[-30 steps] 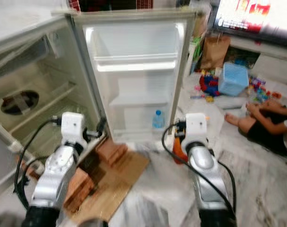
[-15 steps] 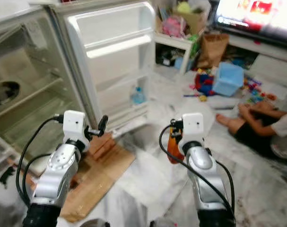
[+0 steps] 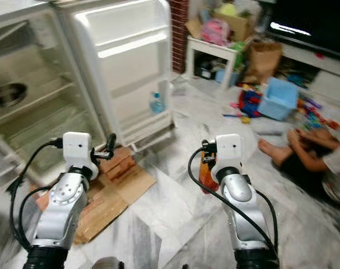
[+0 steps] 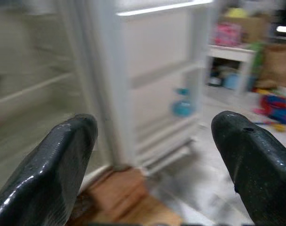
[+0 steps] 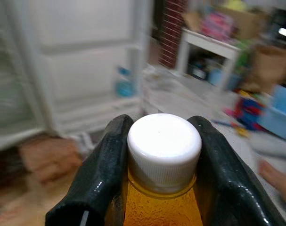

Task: Restocking fridge

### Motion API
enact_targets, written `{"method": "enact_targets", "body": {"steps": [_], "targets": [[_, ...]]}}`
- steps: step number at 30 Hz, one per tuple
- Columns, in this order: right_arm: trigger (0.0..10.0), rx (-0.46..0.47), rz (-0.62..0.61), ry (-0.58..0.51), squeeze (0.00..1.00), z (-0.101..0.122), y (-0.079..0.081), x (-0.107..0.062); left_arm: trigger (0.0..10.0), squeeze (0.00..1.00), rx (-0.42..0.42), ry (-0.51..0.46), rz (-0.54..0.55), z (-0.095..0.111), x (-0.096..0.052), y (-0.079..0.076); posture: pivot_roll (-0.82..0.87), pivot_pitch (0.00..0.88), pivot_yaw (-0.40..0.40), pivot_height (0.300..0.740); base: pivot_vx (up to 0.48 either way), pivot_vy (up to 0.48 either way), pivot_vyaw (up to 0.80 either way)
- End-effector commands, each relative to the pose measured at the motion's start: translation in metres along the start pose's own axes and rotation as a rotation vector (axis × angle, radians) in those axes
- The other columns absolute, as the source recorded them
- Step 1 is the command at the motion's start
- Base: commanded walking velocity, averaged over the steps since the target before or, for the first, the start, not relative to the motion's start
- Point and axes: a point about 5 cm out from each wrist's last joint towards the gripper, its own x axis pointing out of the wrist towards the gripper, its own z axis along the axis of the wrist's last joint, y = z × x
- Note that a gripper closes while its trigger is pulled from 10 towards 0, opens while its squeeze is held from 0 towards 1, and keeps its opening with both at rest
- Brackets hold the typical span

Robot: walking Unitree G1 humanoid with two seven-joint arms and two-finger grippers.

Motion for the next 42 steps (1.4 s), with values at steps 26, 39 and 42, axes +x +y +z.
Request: {"method": "enact_targets", "body": {"steps": [26, 39, 42], "targets": [[10.0, 0.013, 0.069, -0.090, 0.00, 0.017, 0.011, 0.004, 10.0, 0.00, 0.050, 0.057, 0.107, -0.003, 0.009, 0.008, -0.02, 0.000, -0.008, 0.740, 0.363, -0.196, 0.00], [10.0, 0.015, 0.075, -0.147, 0.00, 0.034, 0.010, 0.020, 10.0, 0.00, 0.073, 0.025, 0.187, 0.016, 0.014, 0.025, 0.04, 0.000, -0.013, 0.740, 0.324, -0.351, 0.67], [10.0, 0.016, 0.063, -0.151, 0.00, 0.034, 0.008, 0.020, 10.0, 0.00, 0.074, 0.037, 0.201, 0.012, 0.011, 0.030, 0.02, 0.000, -0.015, 0.740, 0.383, -0.210, 0.00]]}}
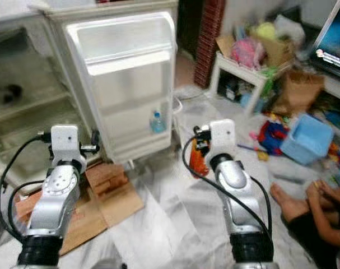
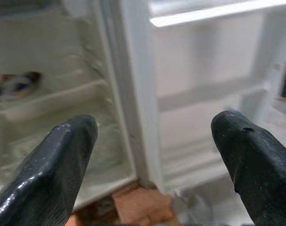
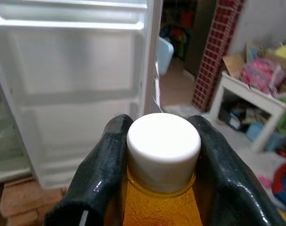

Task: Restocking fridge

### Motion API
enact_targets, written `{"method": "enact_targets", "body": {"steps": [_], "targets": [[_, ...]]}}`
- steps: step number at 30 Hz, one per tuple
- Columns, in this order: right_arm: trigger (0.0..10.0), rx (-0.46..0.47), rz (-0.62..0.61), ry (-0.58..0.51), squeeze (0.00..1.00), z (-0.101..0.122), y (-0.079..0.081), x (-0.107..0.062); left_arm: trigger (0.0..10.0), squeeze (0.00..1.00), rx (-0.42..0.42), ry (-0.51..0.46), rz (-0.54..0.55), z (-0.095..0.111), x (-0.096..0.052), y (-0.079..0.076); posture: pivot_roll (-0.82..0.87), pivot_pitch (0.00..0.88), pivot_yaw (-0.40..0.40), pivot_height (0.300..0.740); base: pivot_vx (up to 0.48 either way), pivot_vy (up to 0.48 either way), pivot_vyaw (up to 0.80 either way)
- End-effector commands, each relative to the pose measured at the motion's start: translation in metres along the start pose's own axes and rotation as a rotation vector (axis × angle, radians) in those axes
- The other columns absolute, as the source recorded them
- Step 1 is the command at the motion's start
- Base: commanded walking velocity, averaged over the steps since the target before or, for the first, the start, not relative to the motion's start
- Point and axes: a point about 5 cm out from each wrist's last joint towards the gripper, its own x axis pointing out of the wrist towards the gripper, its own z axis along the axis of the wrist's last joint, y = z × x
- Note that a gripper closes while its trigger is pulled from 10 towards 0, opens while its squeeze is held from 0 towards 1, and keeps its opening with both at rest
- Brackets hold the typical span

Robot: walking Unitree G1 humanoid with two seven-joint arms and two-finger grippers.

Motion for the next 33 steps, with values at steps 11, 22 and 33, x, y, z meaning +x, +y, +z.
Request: {"method": "enact_targets", "body": {"steps": [11, 22, 33], "targets": [[10.0, 0.010, -0.013, -0.059, 0.00, 0.010, -0.001, 0.004, 10.0, 0.00, 0.000, 0.024, 0.033, -0.002, 0.009, 0.007, 0.02, 0.000, -0.010, 0.740, 0.449, 0.000, 0.00], [10.0, -0.006, -0.022, -0.069, 0.00, 0.013, -0.006, 0.005, 10.0, 0.00, -0.036, 0.031, 0.027, -0.005, 0.006, 0.001, 0.01, 0.000, -0.025, 0.740, 0.245, 0.022, 0.00], [10.0, -0.022, 0.034, -0.095, 0.00, 0.015, 0.005, 0.009, 10.0, 0.00, -0.005, 0.078, 0.093, -0.016, -0.002, 0.021, 0.04, 0.000, -0.032, 0.740, 0.000, 0.000, 0.42]]}}
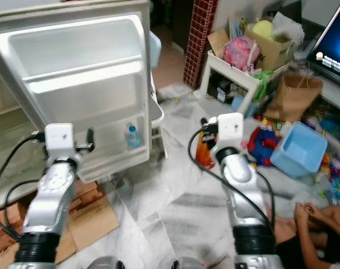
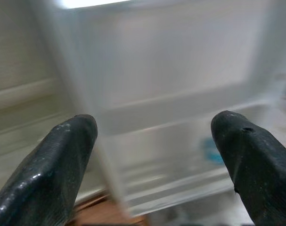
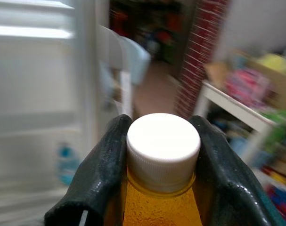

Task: Restocking fridge

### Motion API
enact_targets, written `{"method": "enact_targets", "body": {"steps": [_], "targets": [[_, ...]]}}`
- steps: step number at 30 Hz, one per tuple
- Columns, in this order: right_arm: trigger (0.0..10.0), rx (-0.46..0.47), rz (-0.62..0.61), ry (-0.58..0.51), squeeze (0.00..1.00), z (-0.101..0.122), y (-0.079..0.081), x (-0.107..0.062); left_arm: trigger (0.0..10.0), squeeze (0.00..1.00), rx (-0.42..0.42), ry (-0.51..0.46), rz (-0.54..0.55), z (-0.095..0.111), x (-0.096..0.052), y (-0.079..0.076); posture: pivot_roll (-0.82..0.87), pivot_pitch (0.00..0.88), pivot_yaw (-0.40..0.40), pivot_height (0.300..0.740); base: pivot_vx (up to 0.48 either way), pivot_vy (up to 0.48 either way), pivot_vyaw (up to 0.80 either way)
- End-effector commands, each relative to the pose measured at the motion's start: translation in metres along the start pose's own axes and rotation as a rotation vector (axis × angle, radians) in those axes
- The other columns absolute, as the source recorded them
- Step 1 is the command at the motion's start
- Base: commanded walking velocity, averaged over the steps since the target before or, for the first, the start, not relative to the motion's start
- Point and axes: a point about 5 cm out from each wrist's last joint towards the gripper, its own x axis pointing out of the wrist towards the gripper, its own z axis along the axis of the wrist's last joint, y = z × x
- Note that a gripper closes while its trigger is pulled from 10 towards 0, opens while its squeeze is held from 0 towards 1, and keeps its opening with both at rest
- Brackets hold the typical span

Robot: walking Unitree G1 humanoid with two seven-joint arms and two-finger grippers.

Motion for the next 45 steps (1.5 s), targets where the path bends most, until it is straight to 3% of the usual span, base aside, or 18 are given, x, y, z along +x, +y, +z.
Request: {"method": "enact_targets", "body": {"steps": [1, 7, 10, 21, 37, 45], "targets": [[10.0, -0.005, 0.035, -0.060, 0.00, 0.013, 0.010, 0.006, 10.0, 0.00, -0.001, 0.000, 0.018, 0.000, -0.002, 0.005, 0.04, 0.000, -0.031, 0.740, 0.000, 0.000, 0.80], [10.0, 0.000, 0.035, -0.070, 0.00, 0.014, 0.013, 0.002, 10.0, 0.00, 0.001, 0.004, 0.014, -0.001, -0.008, 0.007, 0.03, 0.000, -0.025, 0.740, 0.000, 0.000, 0.80], [10.0, 0.051, 0.006, -0.075, 0.00, 0.015, 0.009, 0.000, 10.0, 0.00, -0.010, 0.030, -0.022, -0.008, -0.012, 0.001, 0.03, 0.000, -0.013, 0.740, 0.000, 0.000, 0.00], [10.0, 0.048, 0.012, -0.023, 0.00, 0.001, 0.016, -0.009, 10.0, 0.00, 0.003, 0.057, -0.072, -0.010, -0.016, -0.011, 0.04, 0.000, -0.008, 0.740, 0.000, 0.457, 0.00], [10.0, 0.079, 0.034, -0.037, 0.00, 0.004, 0.022, -0.008, 10.0, 0.00, 0.001, -0.004, -0.099, 0.000, -0.022, -0.015, 0.04, 0.000, -0.004, 0.740, 0.000, 0.066, 0.00], [10.0, 0.066, 0.043, -0.044, 0.00, 0.006, 0.023, -0.007, 10.0, 0.00, -0.006, -0.016, -0.107, 0.002, -0.022, -0.017, 0.04, 0.000, -0.003, 0.740, 0.419, 0.000, 0.00]]}}
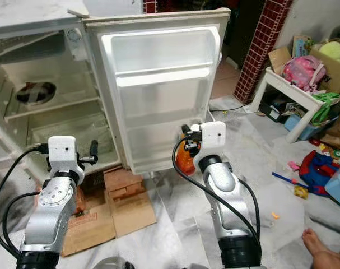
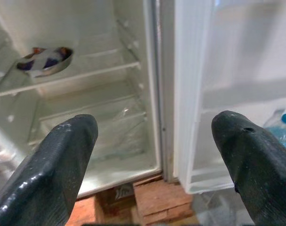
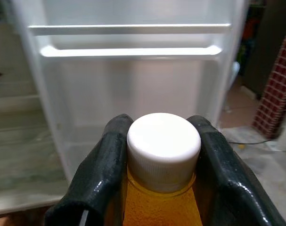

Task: Restocking fridge

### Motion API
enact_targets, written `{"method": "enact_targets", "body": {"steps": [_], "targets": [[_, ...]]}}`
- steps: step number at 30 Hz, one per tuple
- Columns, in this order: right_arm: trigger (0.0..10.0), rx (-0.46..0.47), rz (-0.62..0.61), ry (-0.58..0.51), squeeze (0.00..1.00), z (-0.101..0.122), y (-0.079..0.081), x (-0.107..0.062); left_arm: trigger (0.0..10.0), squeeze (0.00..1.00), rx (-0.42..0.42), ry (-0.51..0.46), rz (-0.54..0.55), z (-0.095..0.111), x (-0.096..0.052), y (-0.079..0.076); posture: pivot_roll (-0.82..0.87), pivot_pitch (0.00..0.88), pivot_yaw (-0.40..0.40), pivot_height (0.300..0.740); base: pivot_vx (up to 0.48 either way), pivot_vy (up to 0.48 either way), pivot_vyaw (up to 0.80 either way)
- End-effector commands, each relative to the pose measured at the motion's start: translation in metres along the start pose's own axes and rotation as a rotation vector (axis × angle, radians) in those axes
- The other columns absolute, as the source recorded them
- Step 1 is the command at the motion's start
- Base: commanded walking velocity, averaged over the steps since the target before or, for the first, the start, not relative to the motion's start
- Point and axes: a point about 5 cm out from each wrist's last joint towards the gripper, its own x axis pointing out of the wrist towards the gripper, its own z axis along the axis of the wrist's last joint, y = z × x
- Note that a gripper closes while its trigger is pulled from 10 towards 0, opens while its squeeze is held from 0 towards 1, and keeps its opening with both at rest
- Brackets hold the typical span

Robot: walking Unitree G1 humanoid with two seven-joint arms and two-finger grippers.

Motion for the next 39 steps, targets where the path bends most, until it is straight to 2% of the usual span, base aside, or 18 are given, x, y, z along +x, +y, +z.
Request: {"method": "enact_targets", "body": {"steps": [1, 13, 21, 23, 26, 28, 31, 35, 39], "targets": [[10.0, -0.018, 0.001, -0.058, 0.00, 0.014, -0.001, 0.002, 10.0, 0.00, 0.002, -0.025, -0.005, 0.006, 0.001, -0.001, 0.03, 0.000, -0.003, 0.740, 0.446, 0.000, 0.00], [10.0, -0.068, 0.031, -0.062, 0.00, 0.014, -0.003, -0.001, 10.0, 0.00, 0.007, -0.004, -0.020, -0.001, -0.009, -0.003, 0.04, 0.000, -0.006, 0.740, 0.441, 0.000, 0.00], [10.0, -0.071, 0.041, -0.054, 0.00, 0.011, -0.015, -0.013, 10.0, 0.00, 0.076, 0.036, -0.003, -0.012, -0.025, 0.010, 0.05, 0.000, -0.016, 0.740, 0.354, 0.000, 0.00], [10.0, -0.087, 0.049, -0.026, 0.00, 0.005, -0.017, -0.021, 10.0, 0.00, 0.101, 0.049, 0.016, -0.015, -0.032, 0.019, 0.05, 0.000, -0.019, 0.740, 0.255, 0.000, 0.00], [10.0, -0.082, 0.047, -0.021, 0.00, 0.003, -0.018, -0.024, 10.0, 0.00, 0.087, 0.039, 0.025, -0.014, -0.037, 0.023, 0.05, 0.000, -0.019, 0.740, 0.000, 0.000, 0.00], [10.0, -0.099, 0.052, -0.016, 0.00, 0.002, -0.018, -0.026, 10.0, 0.00, 0.122, 0.029, 0.033, -0.014, -0.043, 0.027, 0.05, 0.000, -0.020, 0.740, 0.000, 0.000, 0.00], [10.0, -0.099, 0.058, -0.010, 0.00, 0.002, -0.017, -0.027, 10.0, 0.00, 0.111, 0.067, 0.068, -0.019, -0.049, 0.034, 0.05, 0.000, -0.021, 0.740, 0.000, 0.000, 0.00], [10.0, -0.107, 0.072, 0.003, 0.00, -0.001, -0.017, -0.032, 10.0, 0.00, 0.091, 0.092, 0.040, -0.024, -0.055, 0.033, 0.06, 0.000, -0.025, 0.740, 0.000, 0.000, 0.75], [10.0, -0.107, 0.074, 0.014, 0.00, -0.002, -0.019, -0.035, 10.0, 0.00, 0.134, 0.071, 0.000, -0.021, -0.055, 0.028, 0.05, 0.000, -0.028, 0.740, 0.000, 0.000, 0.80]]}}
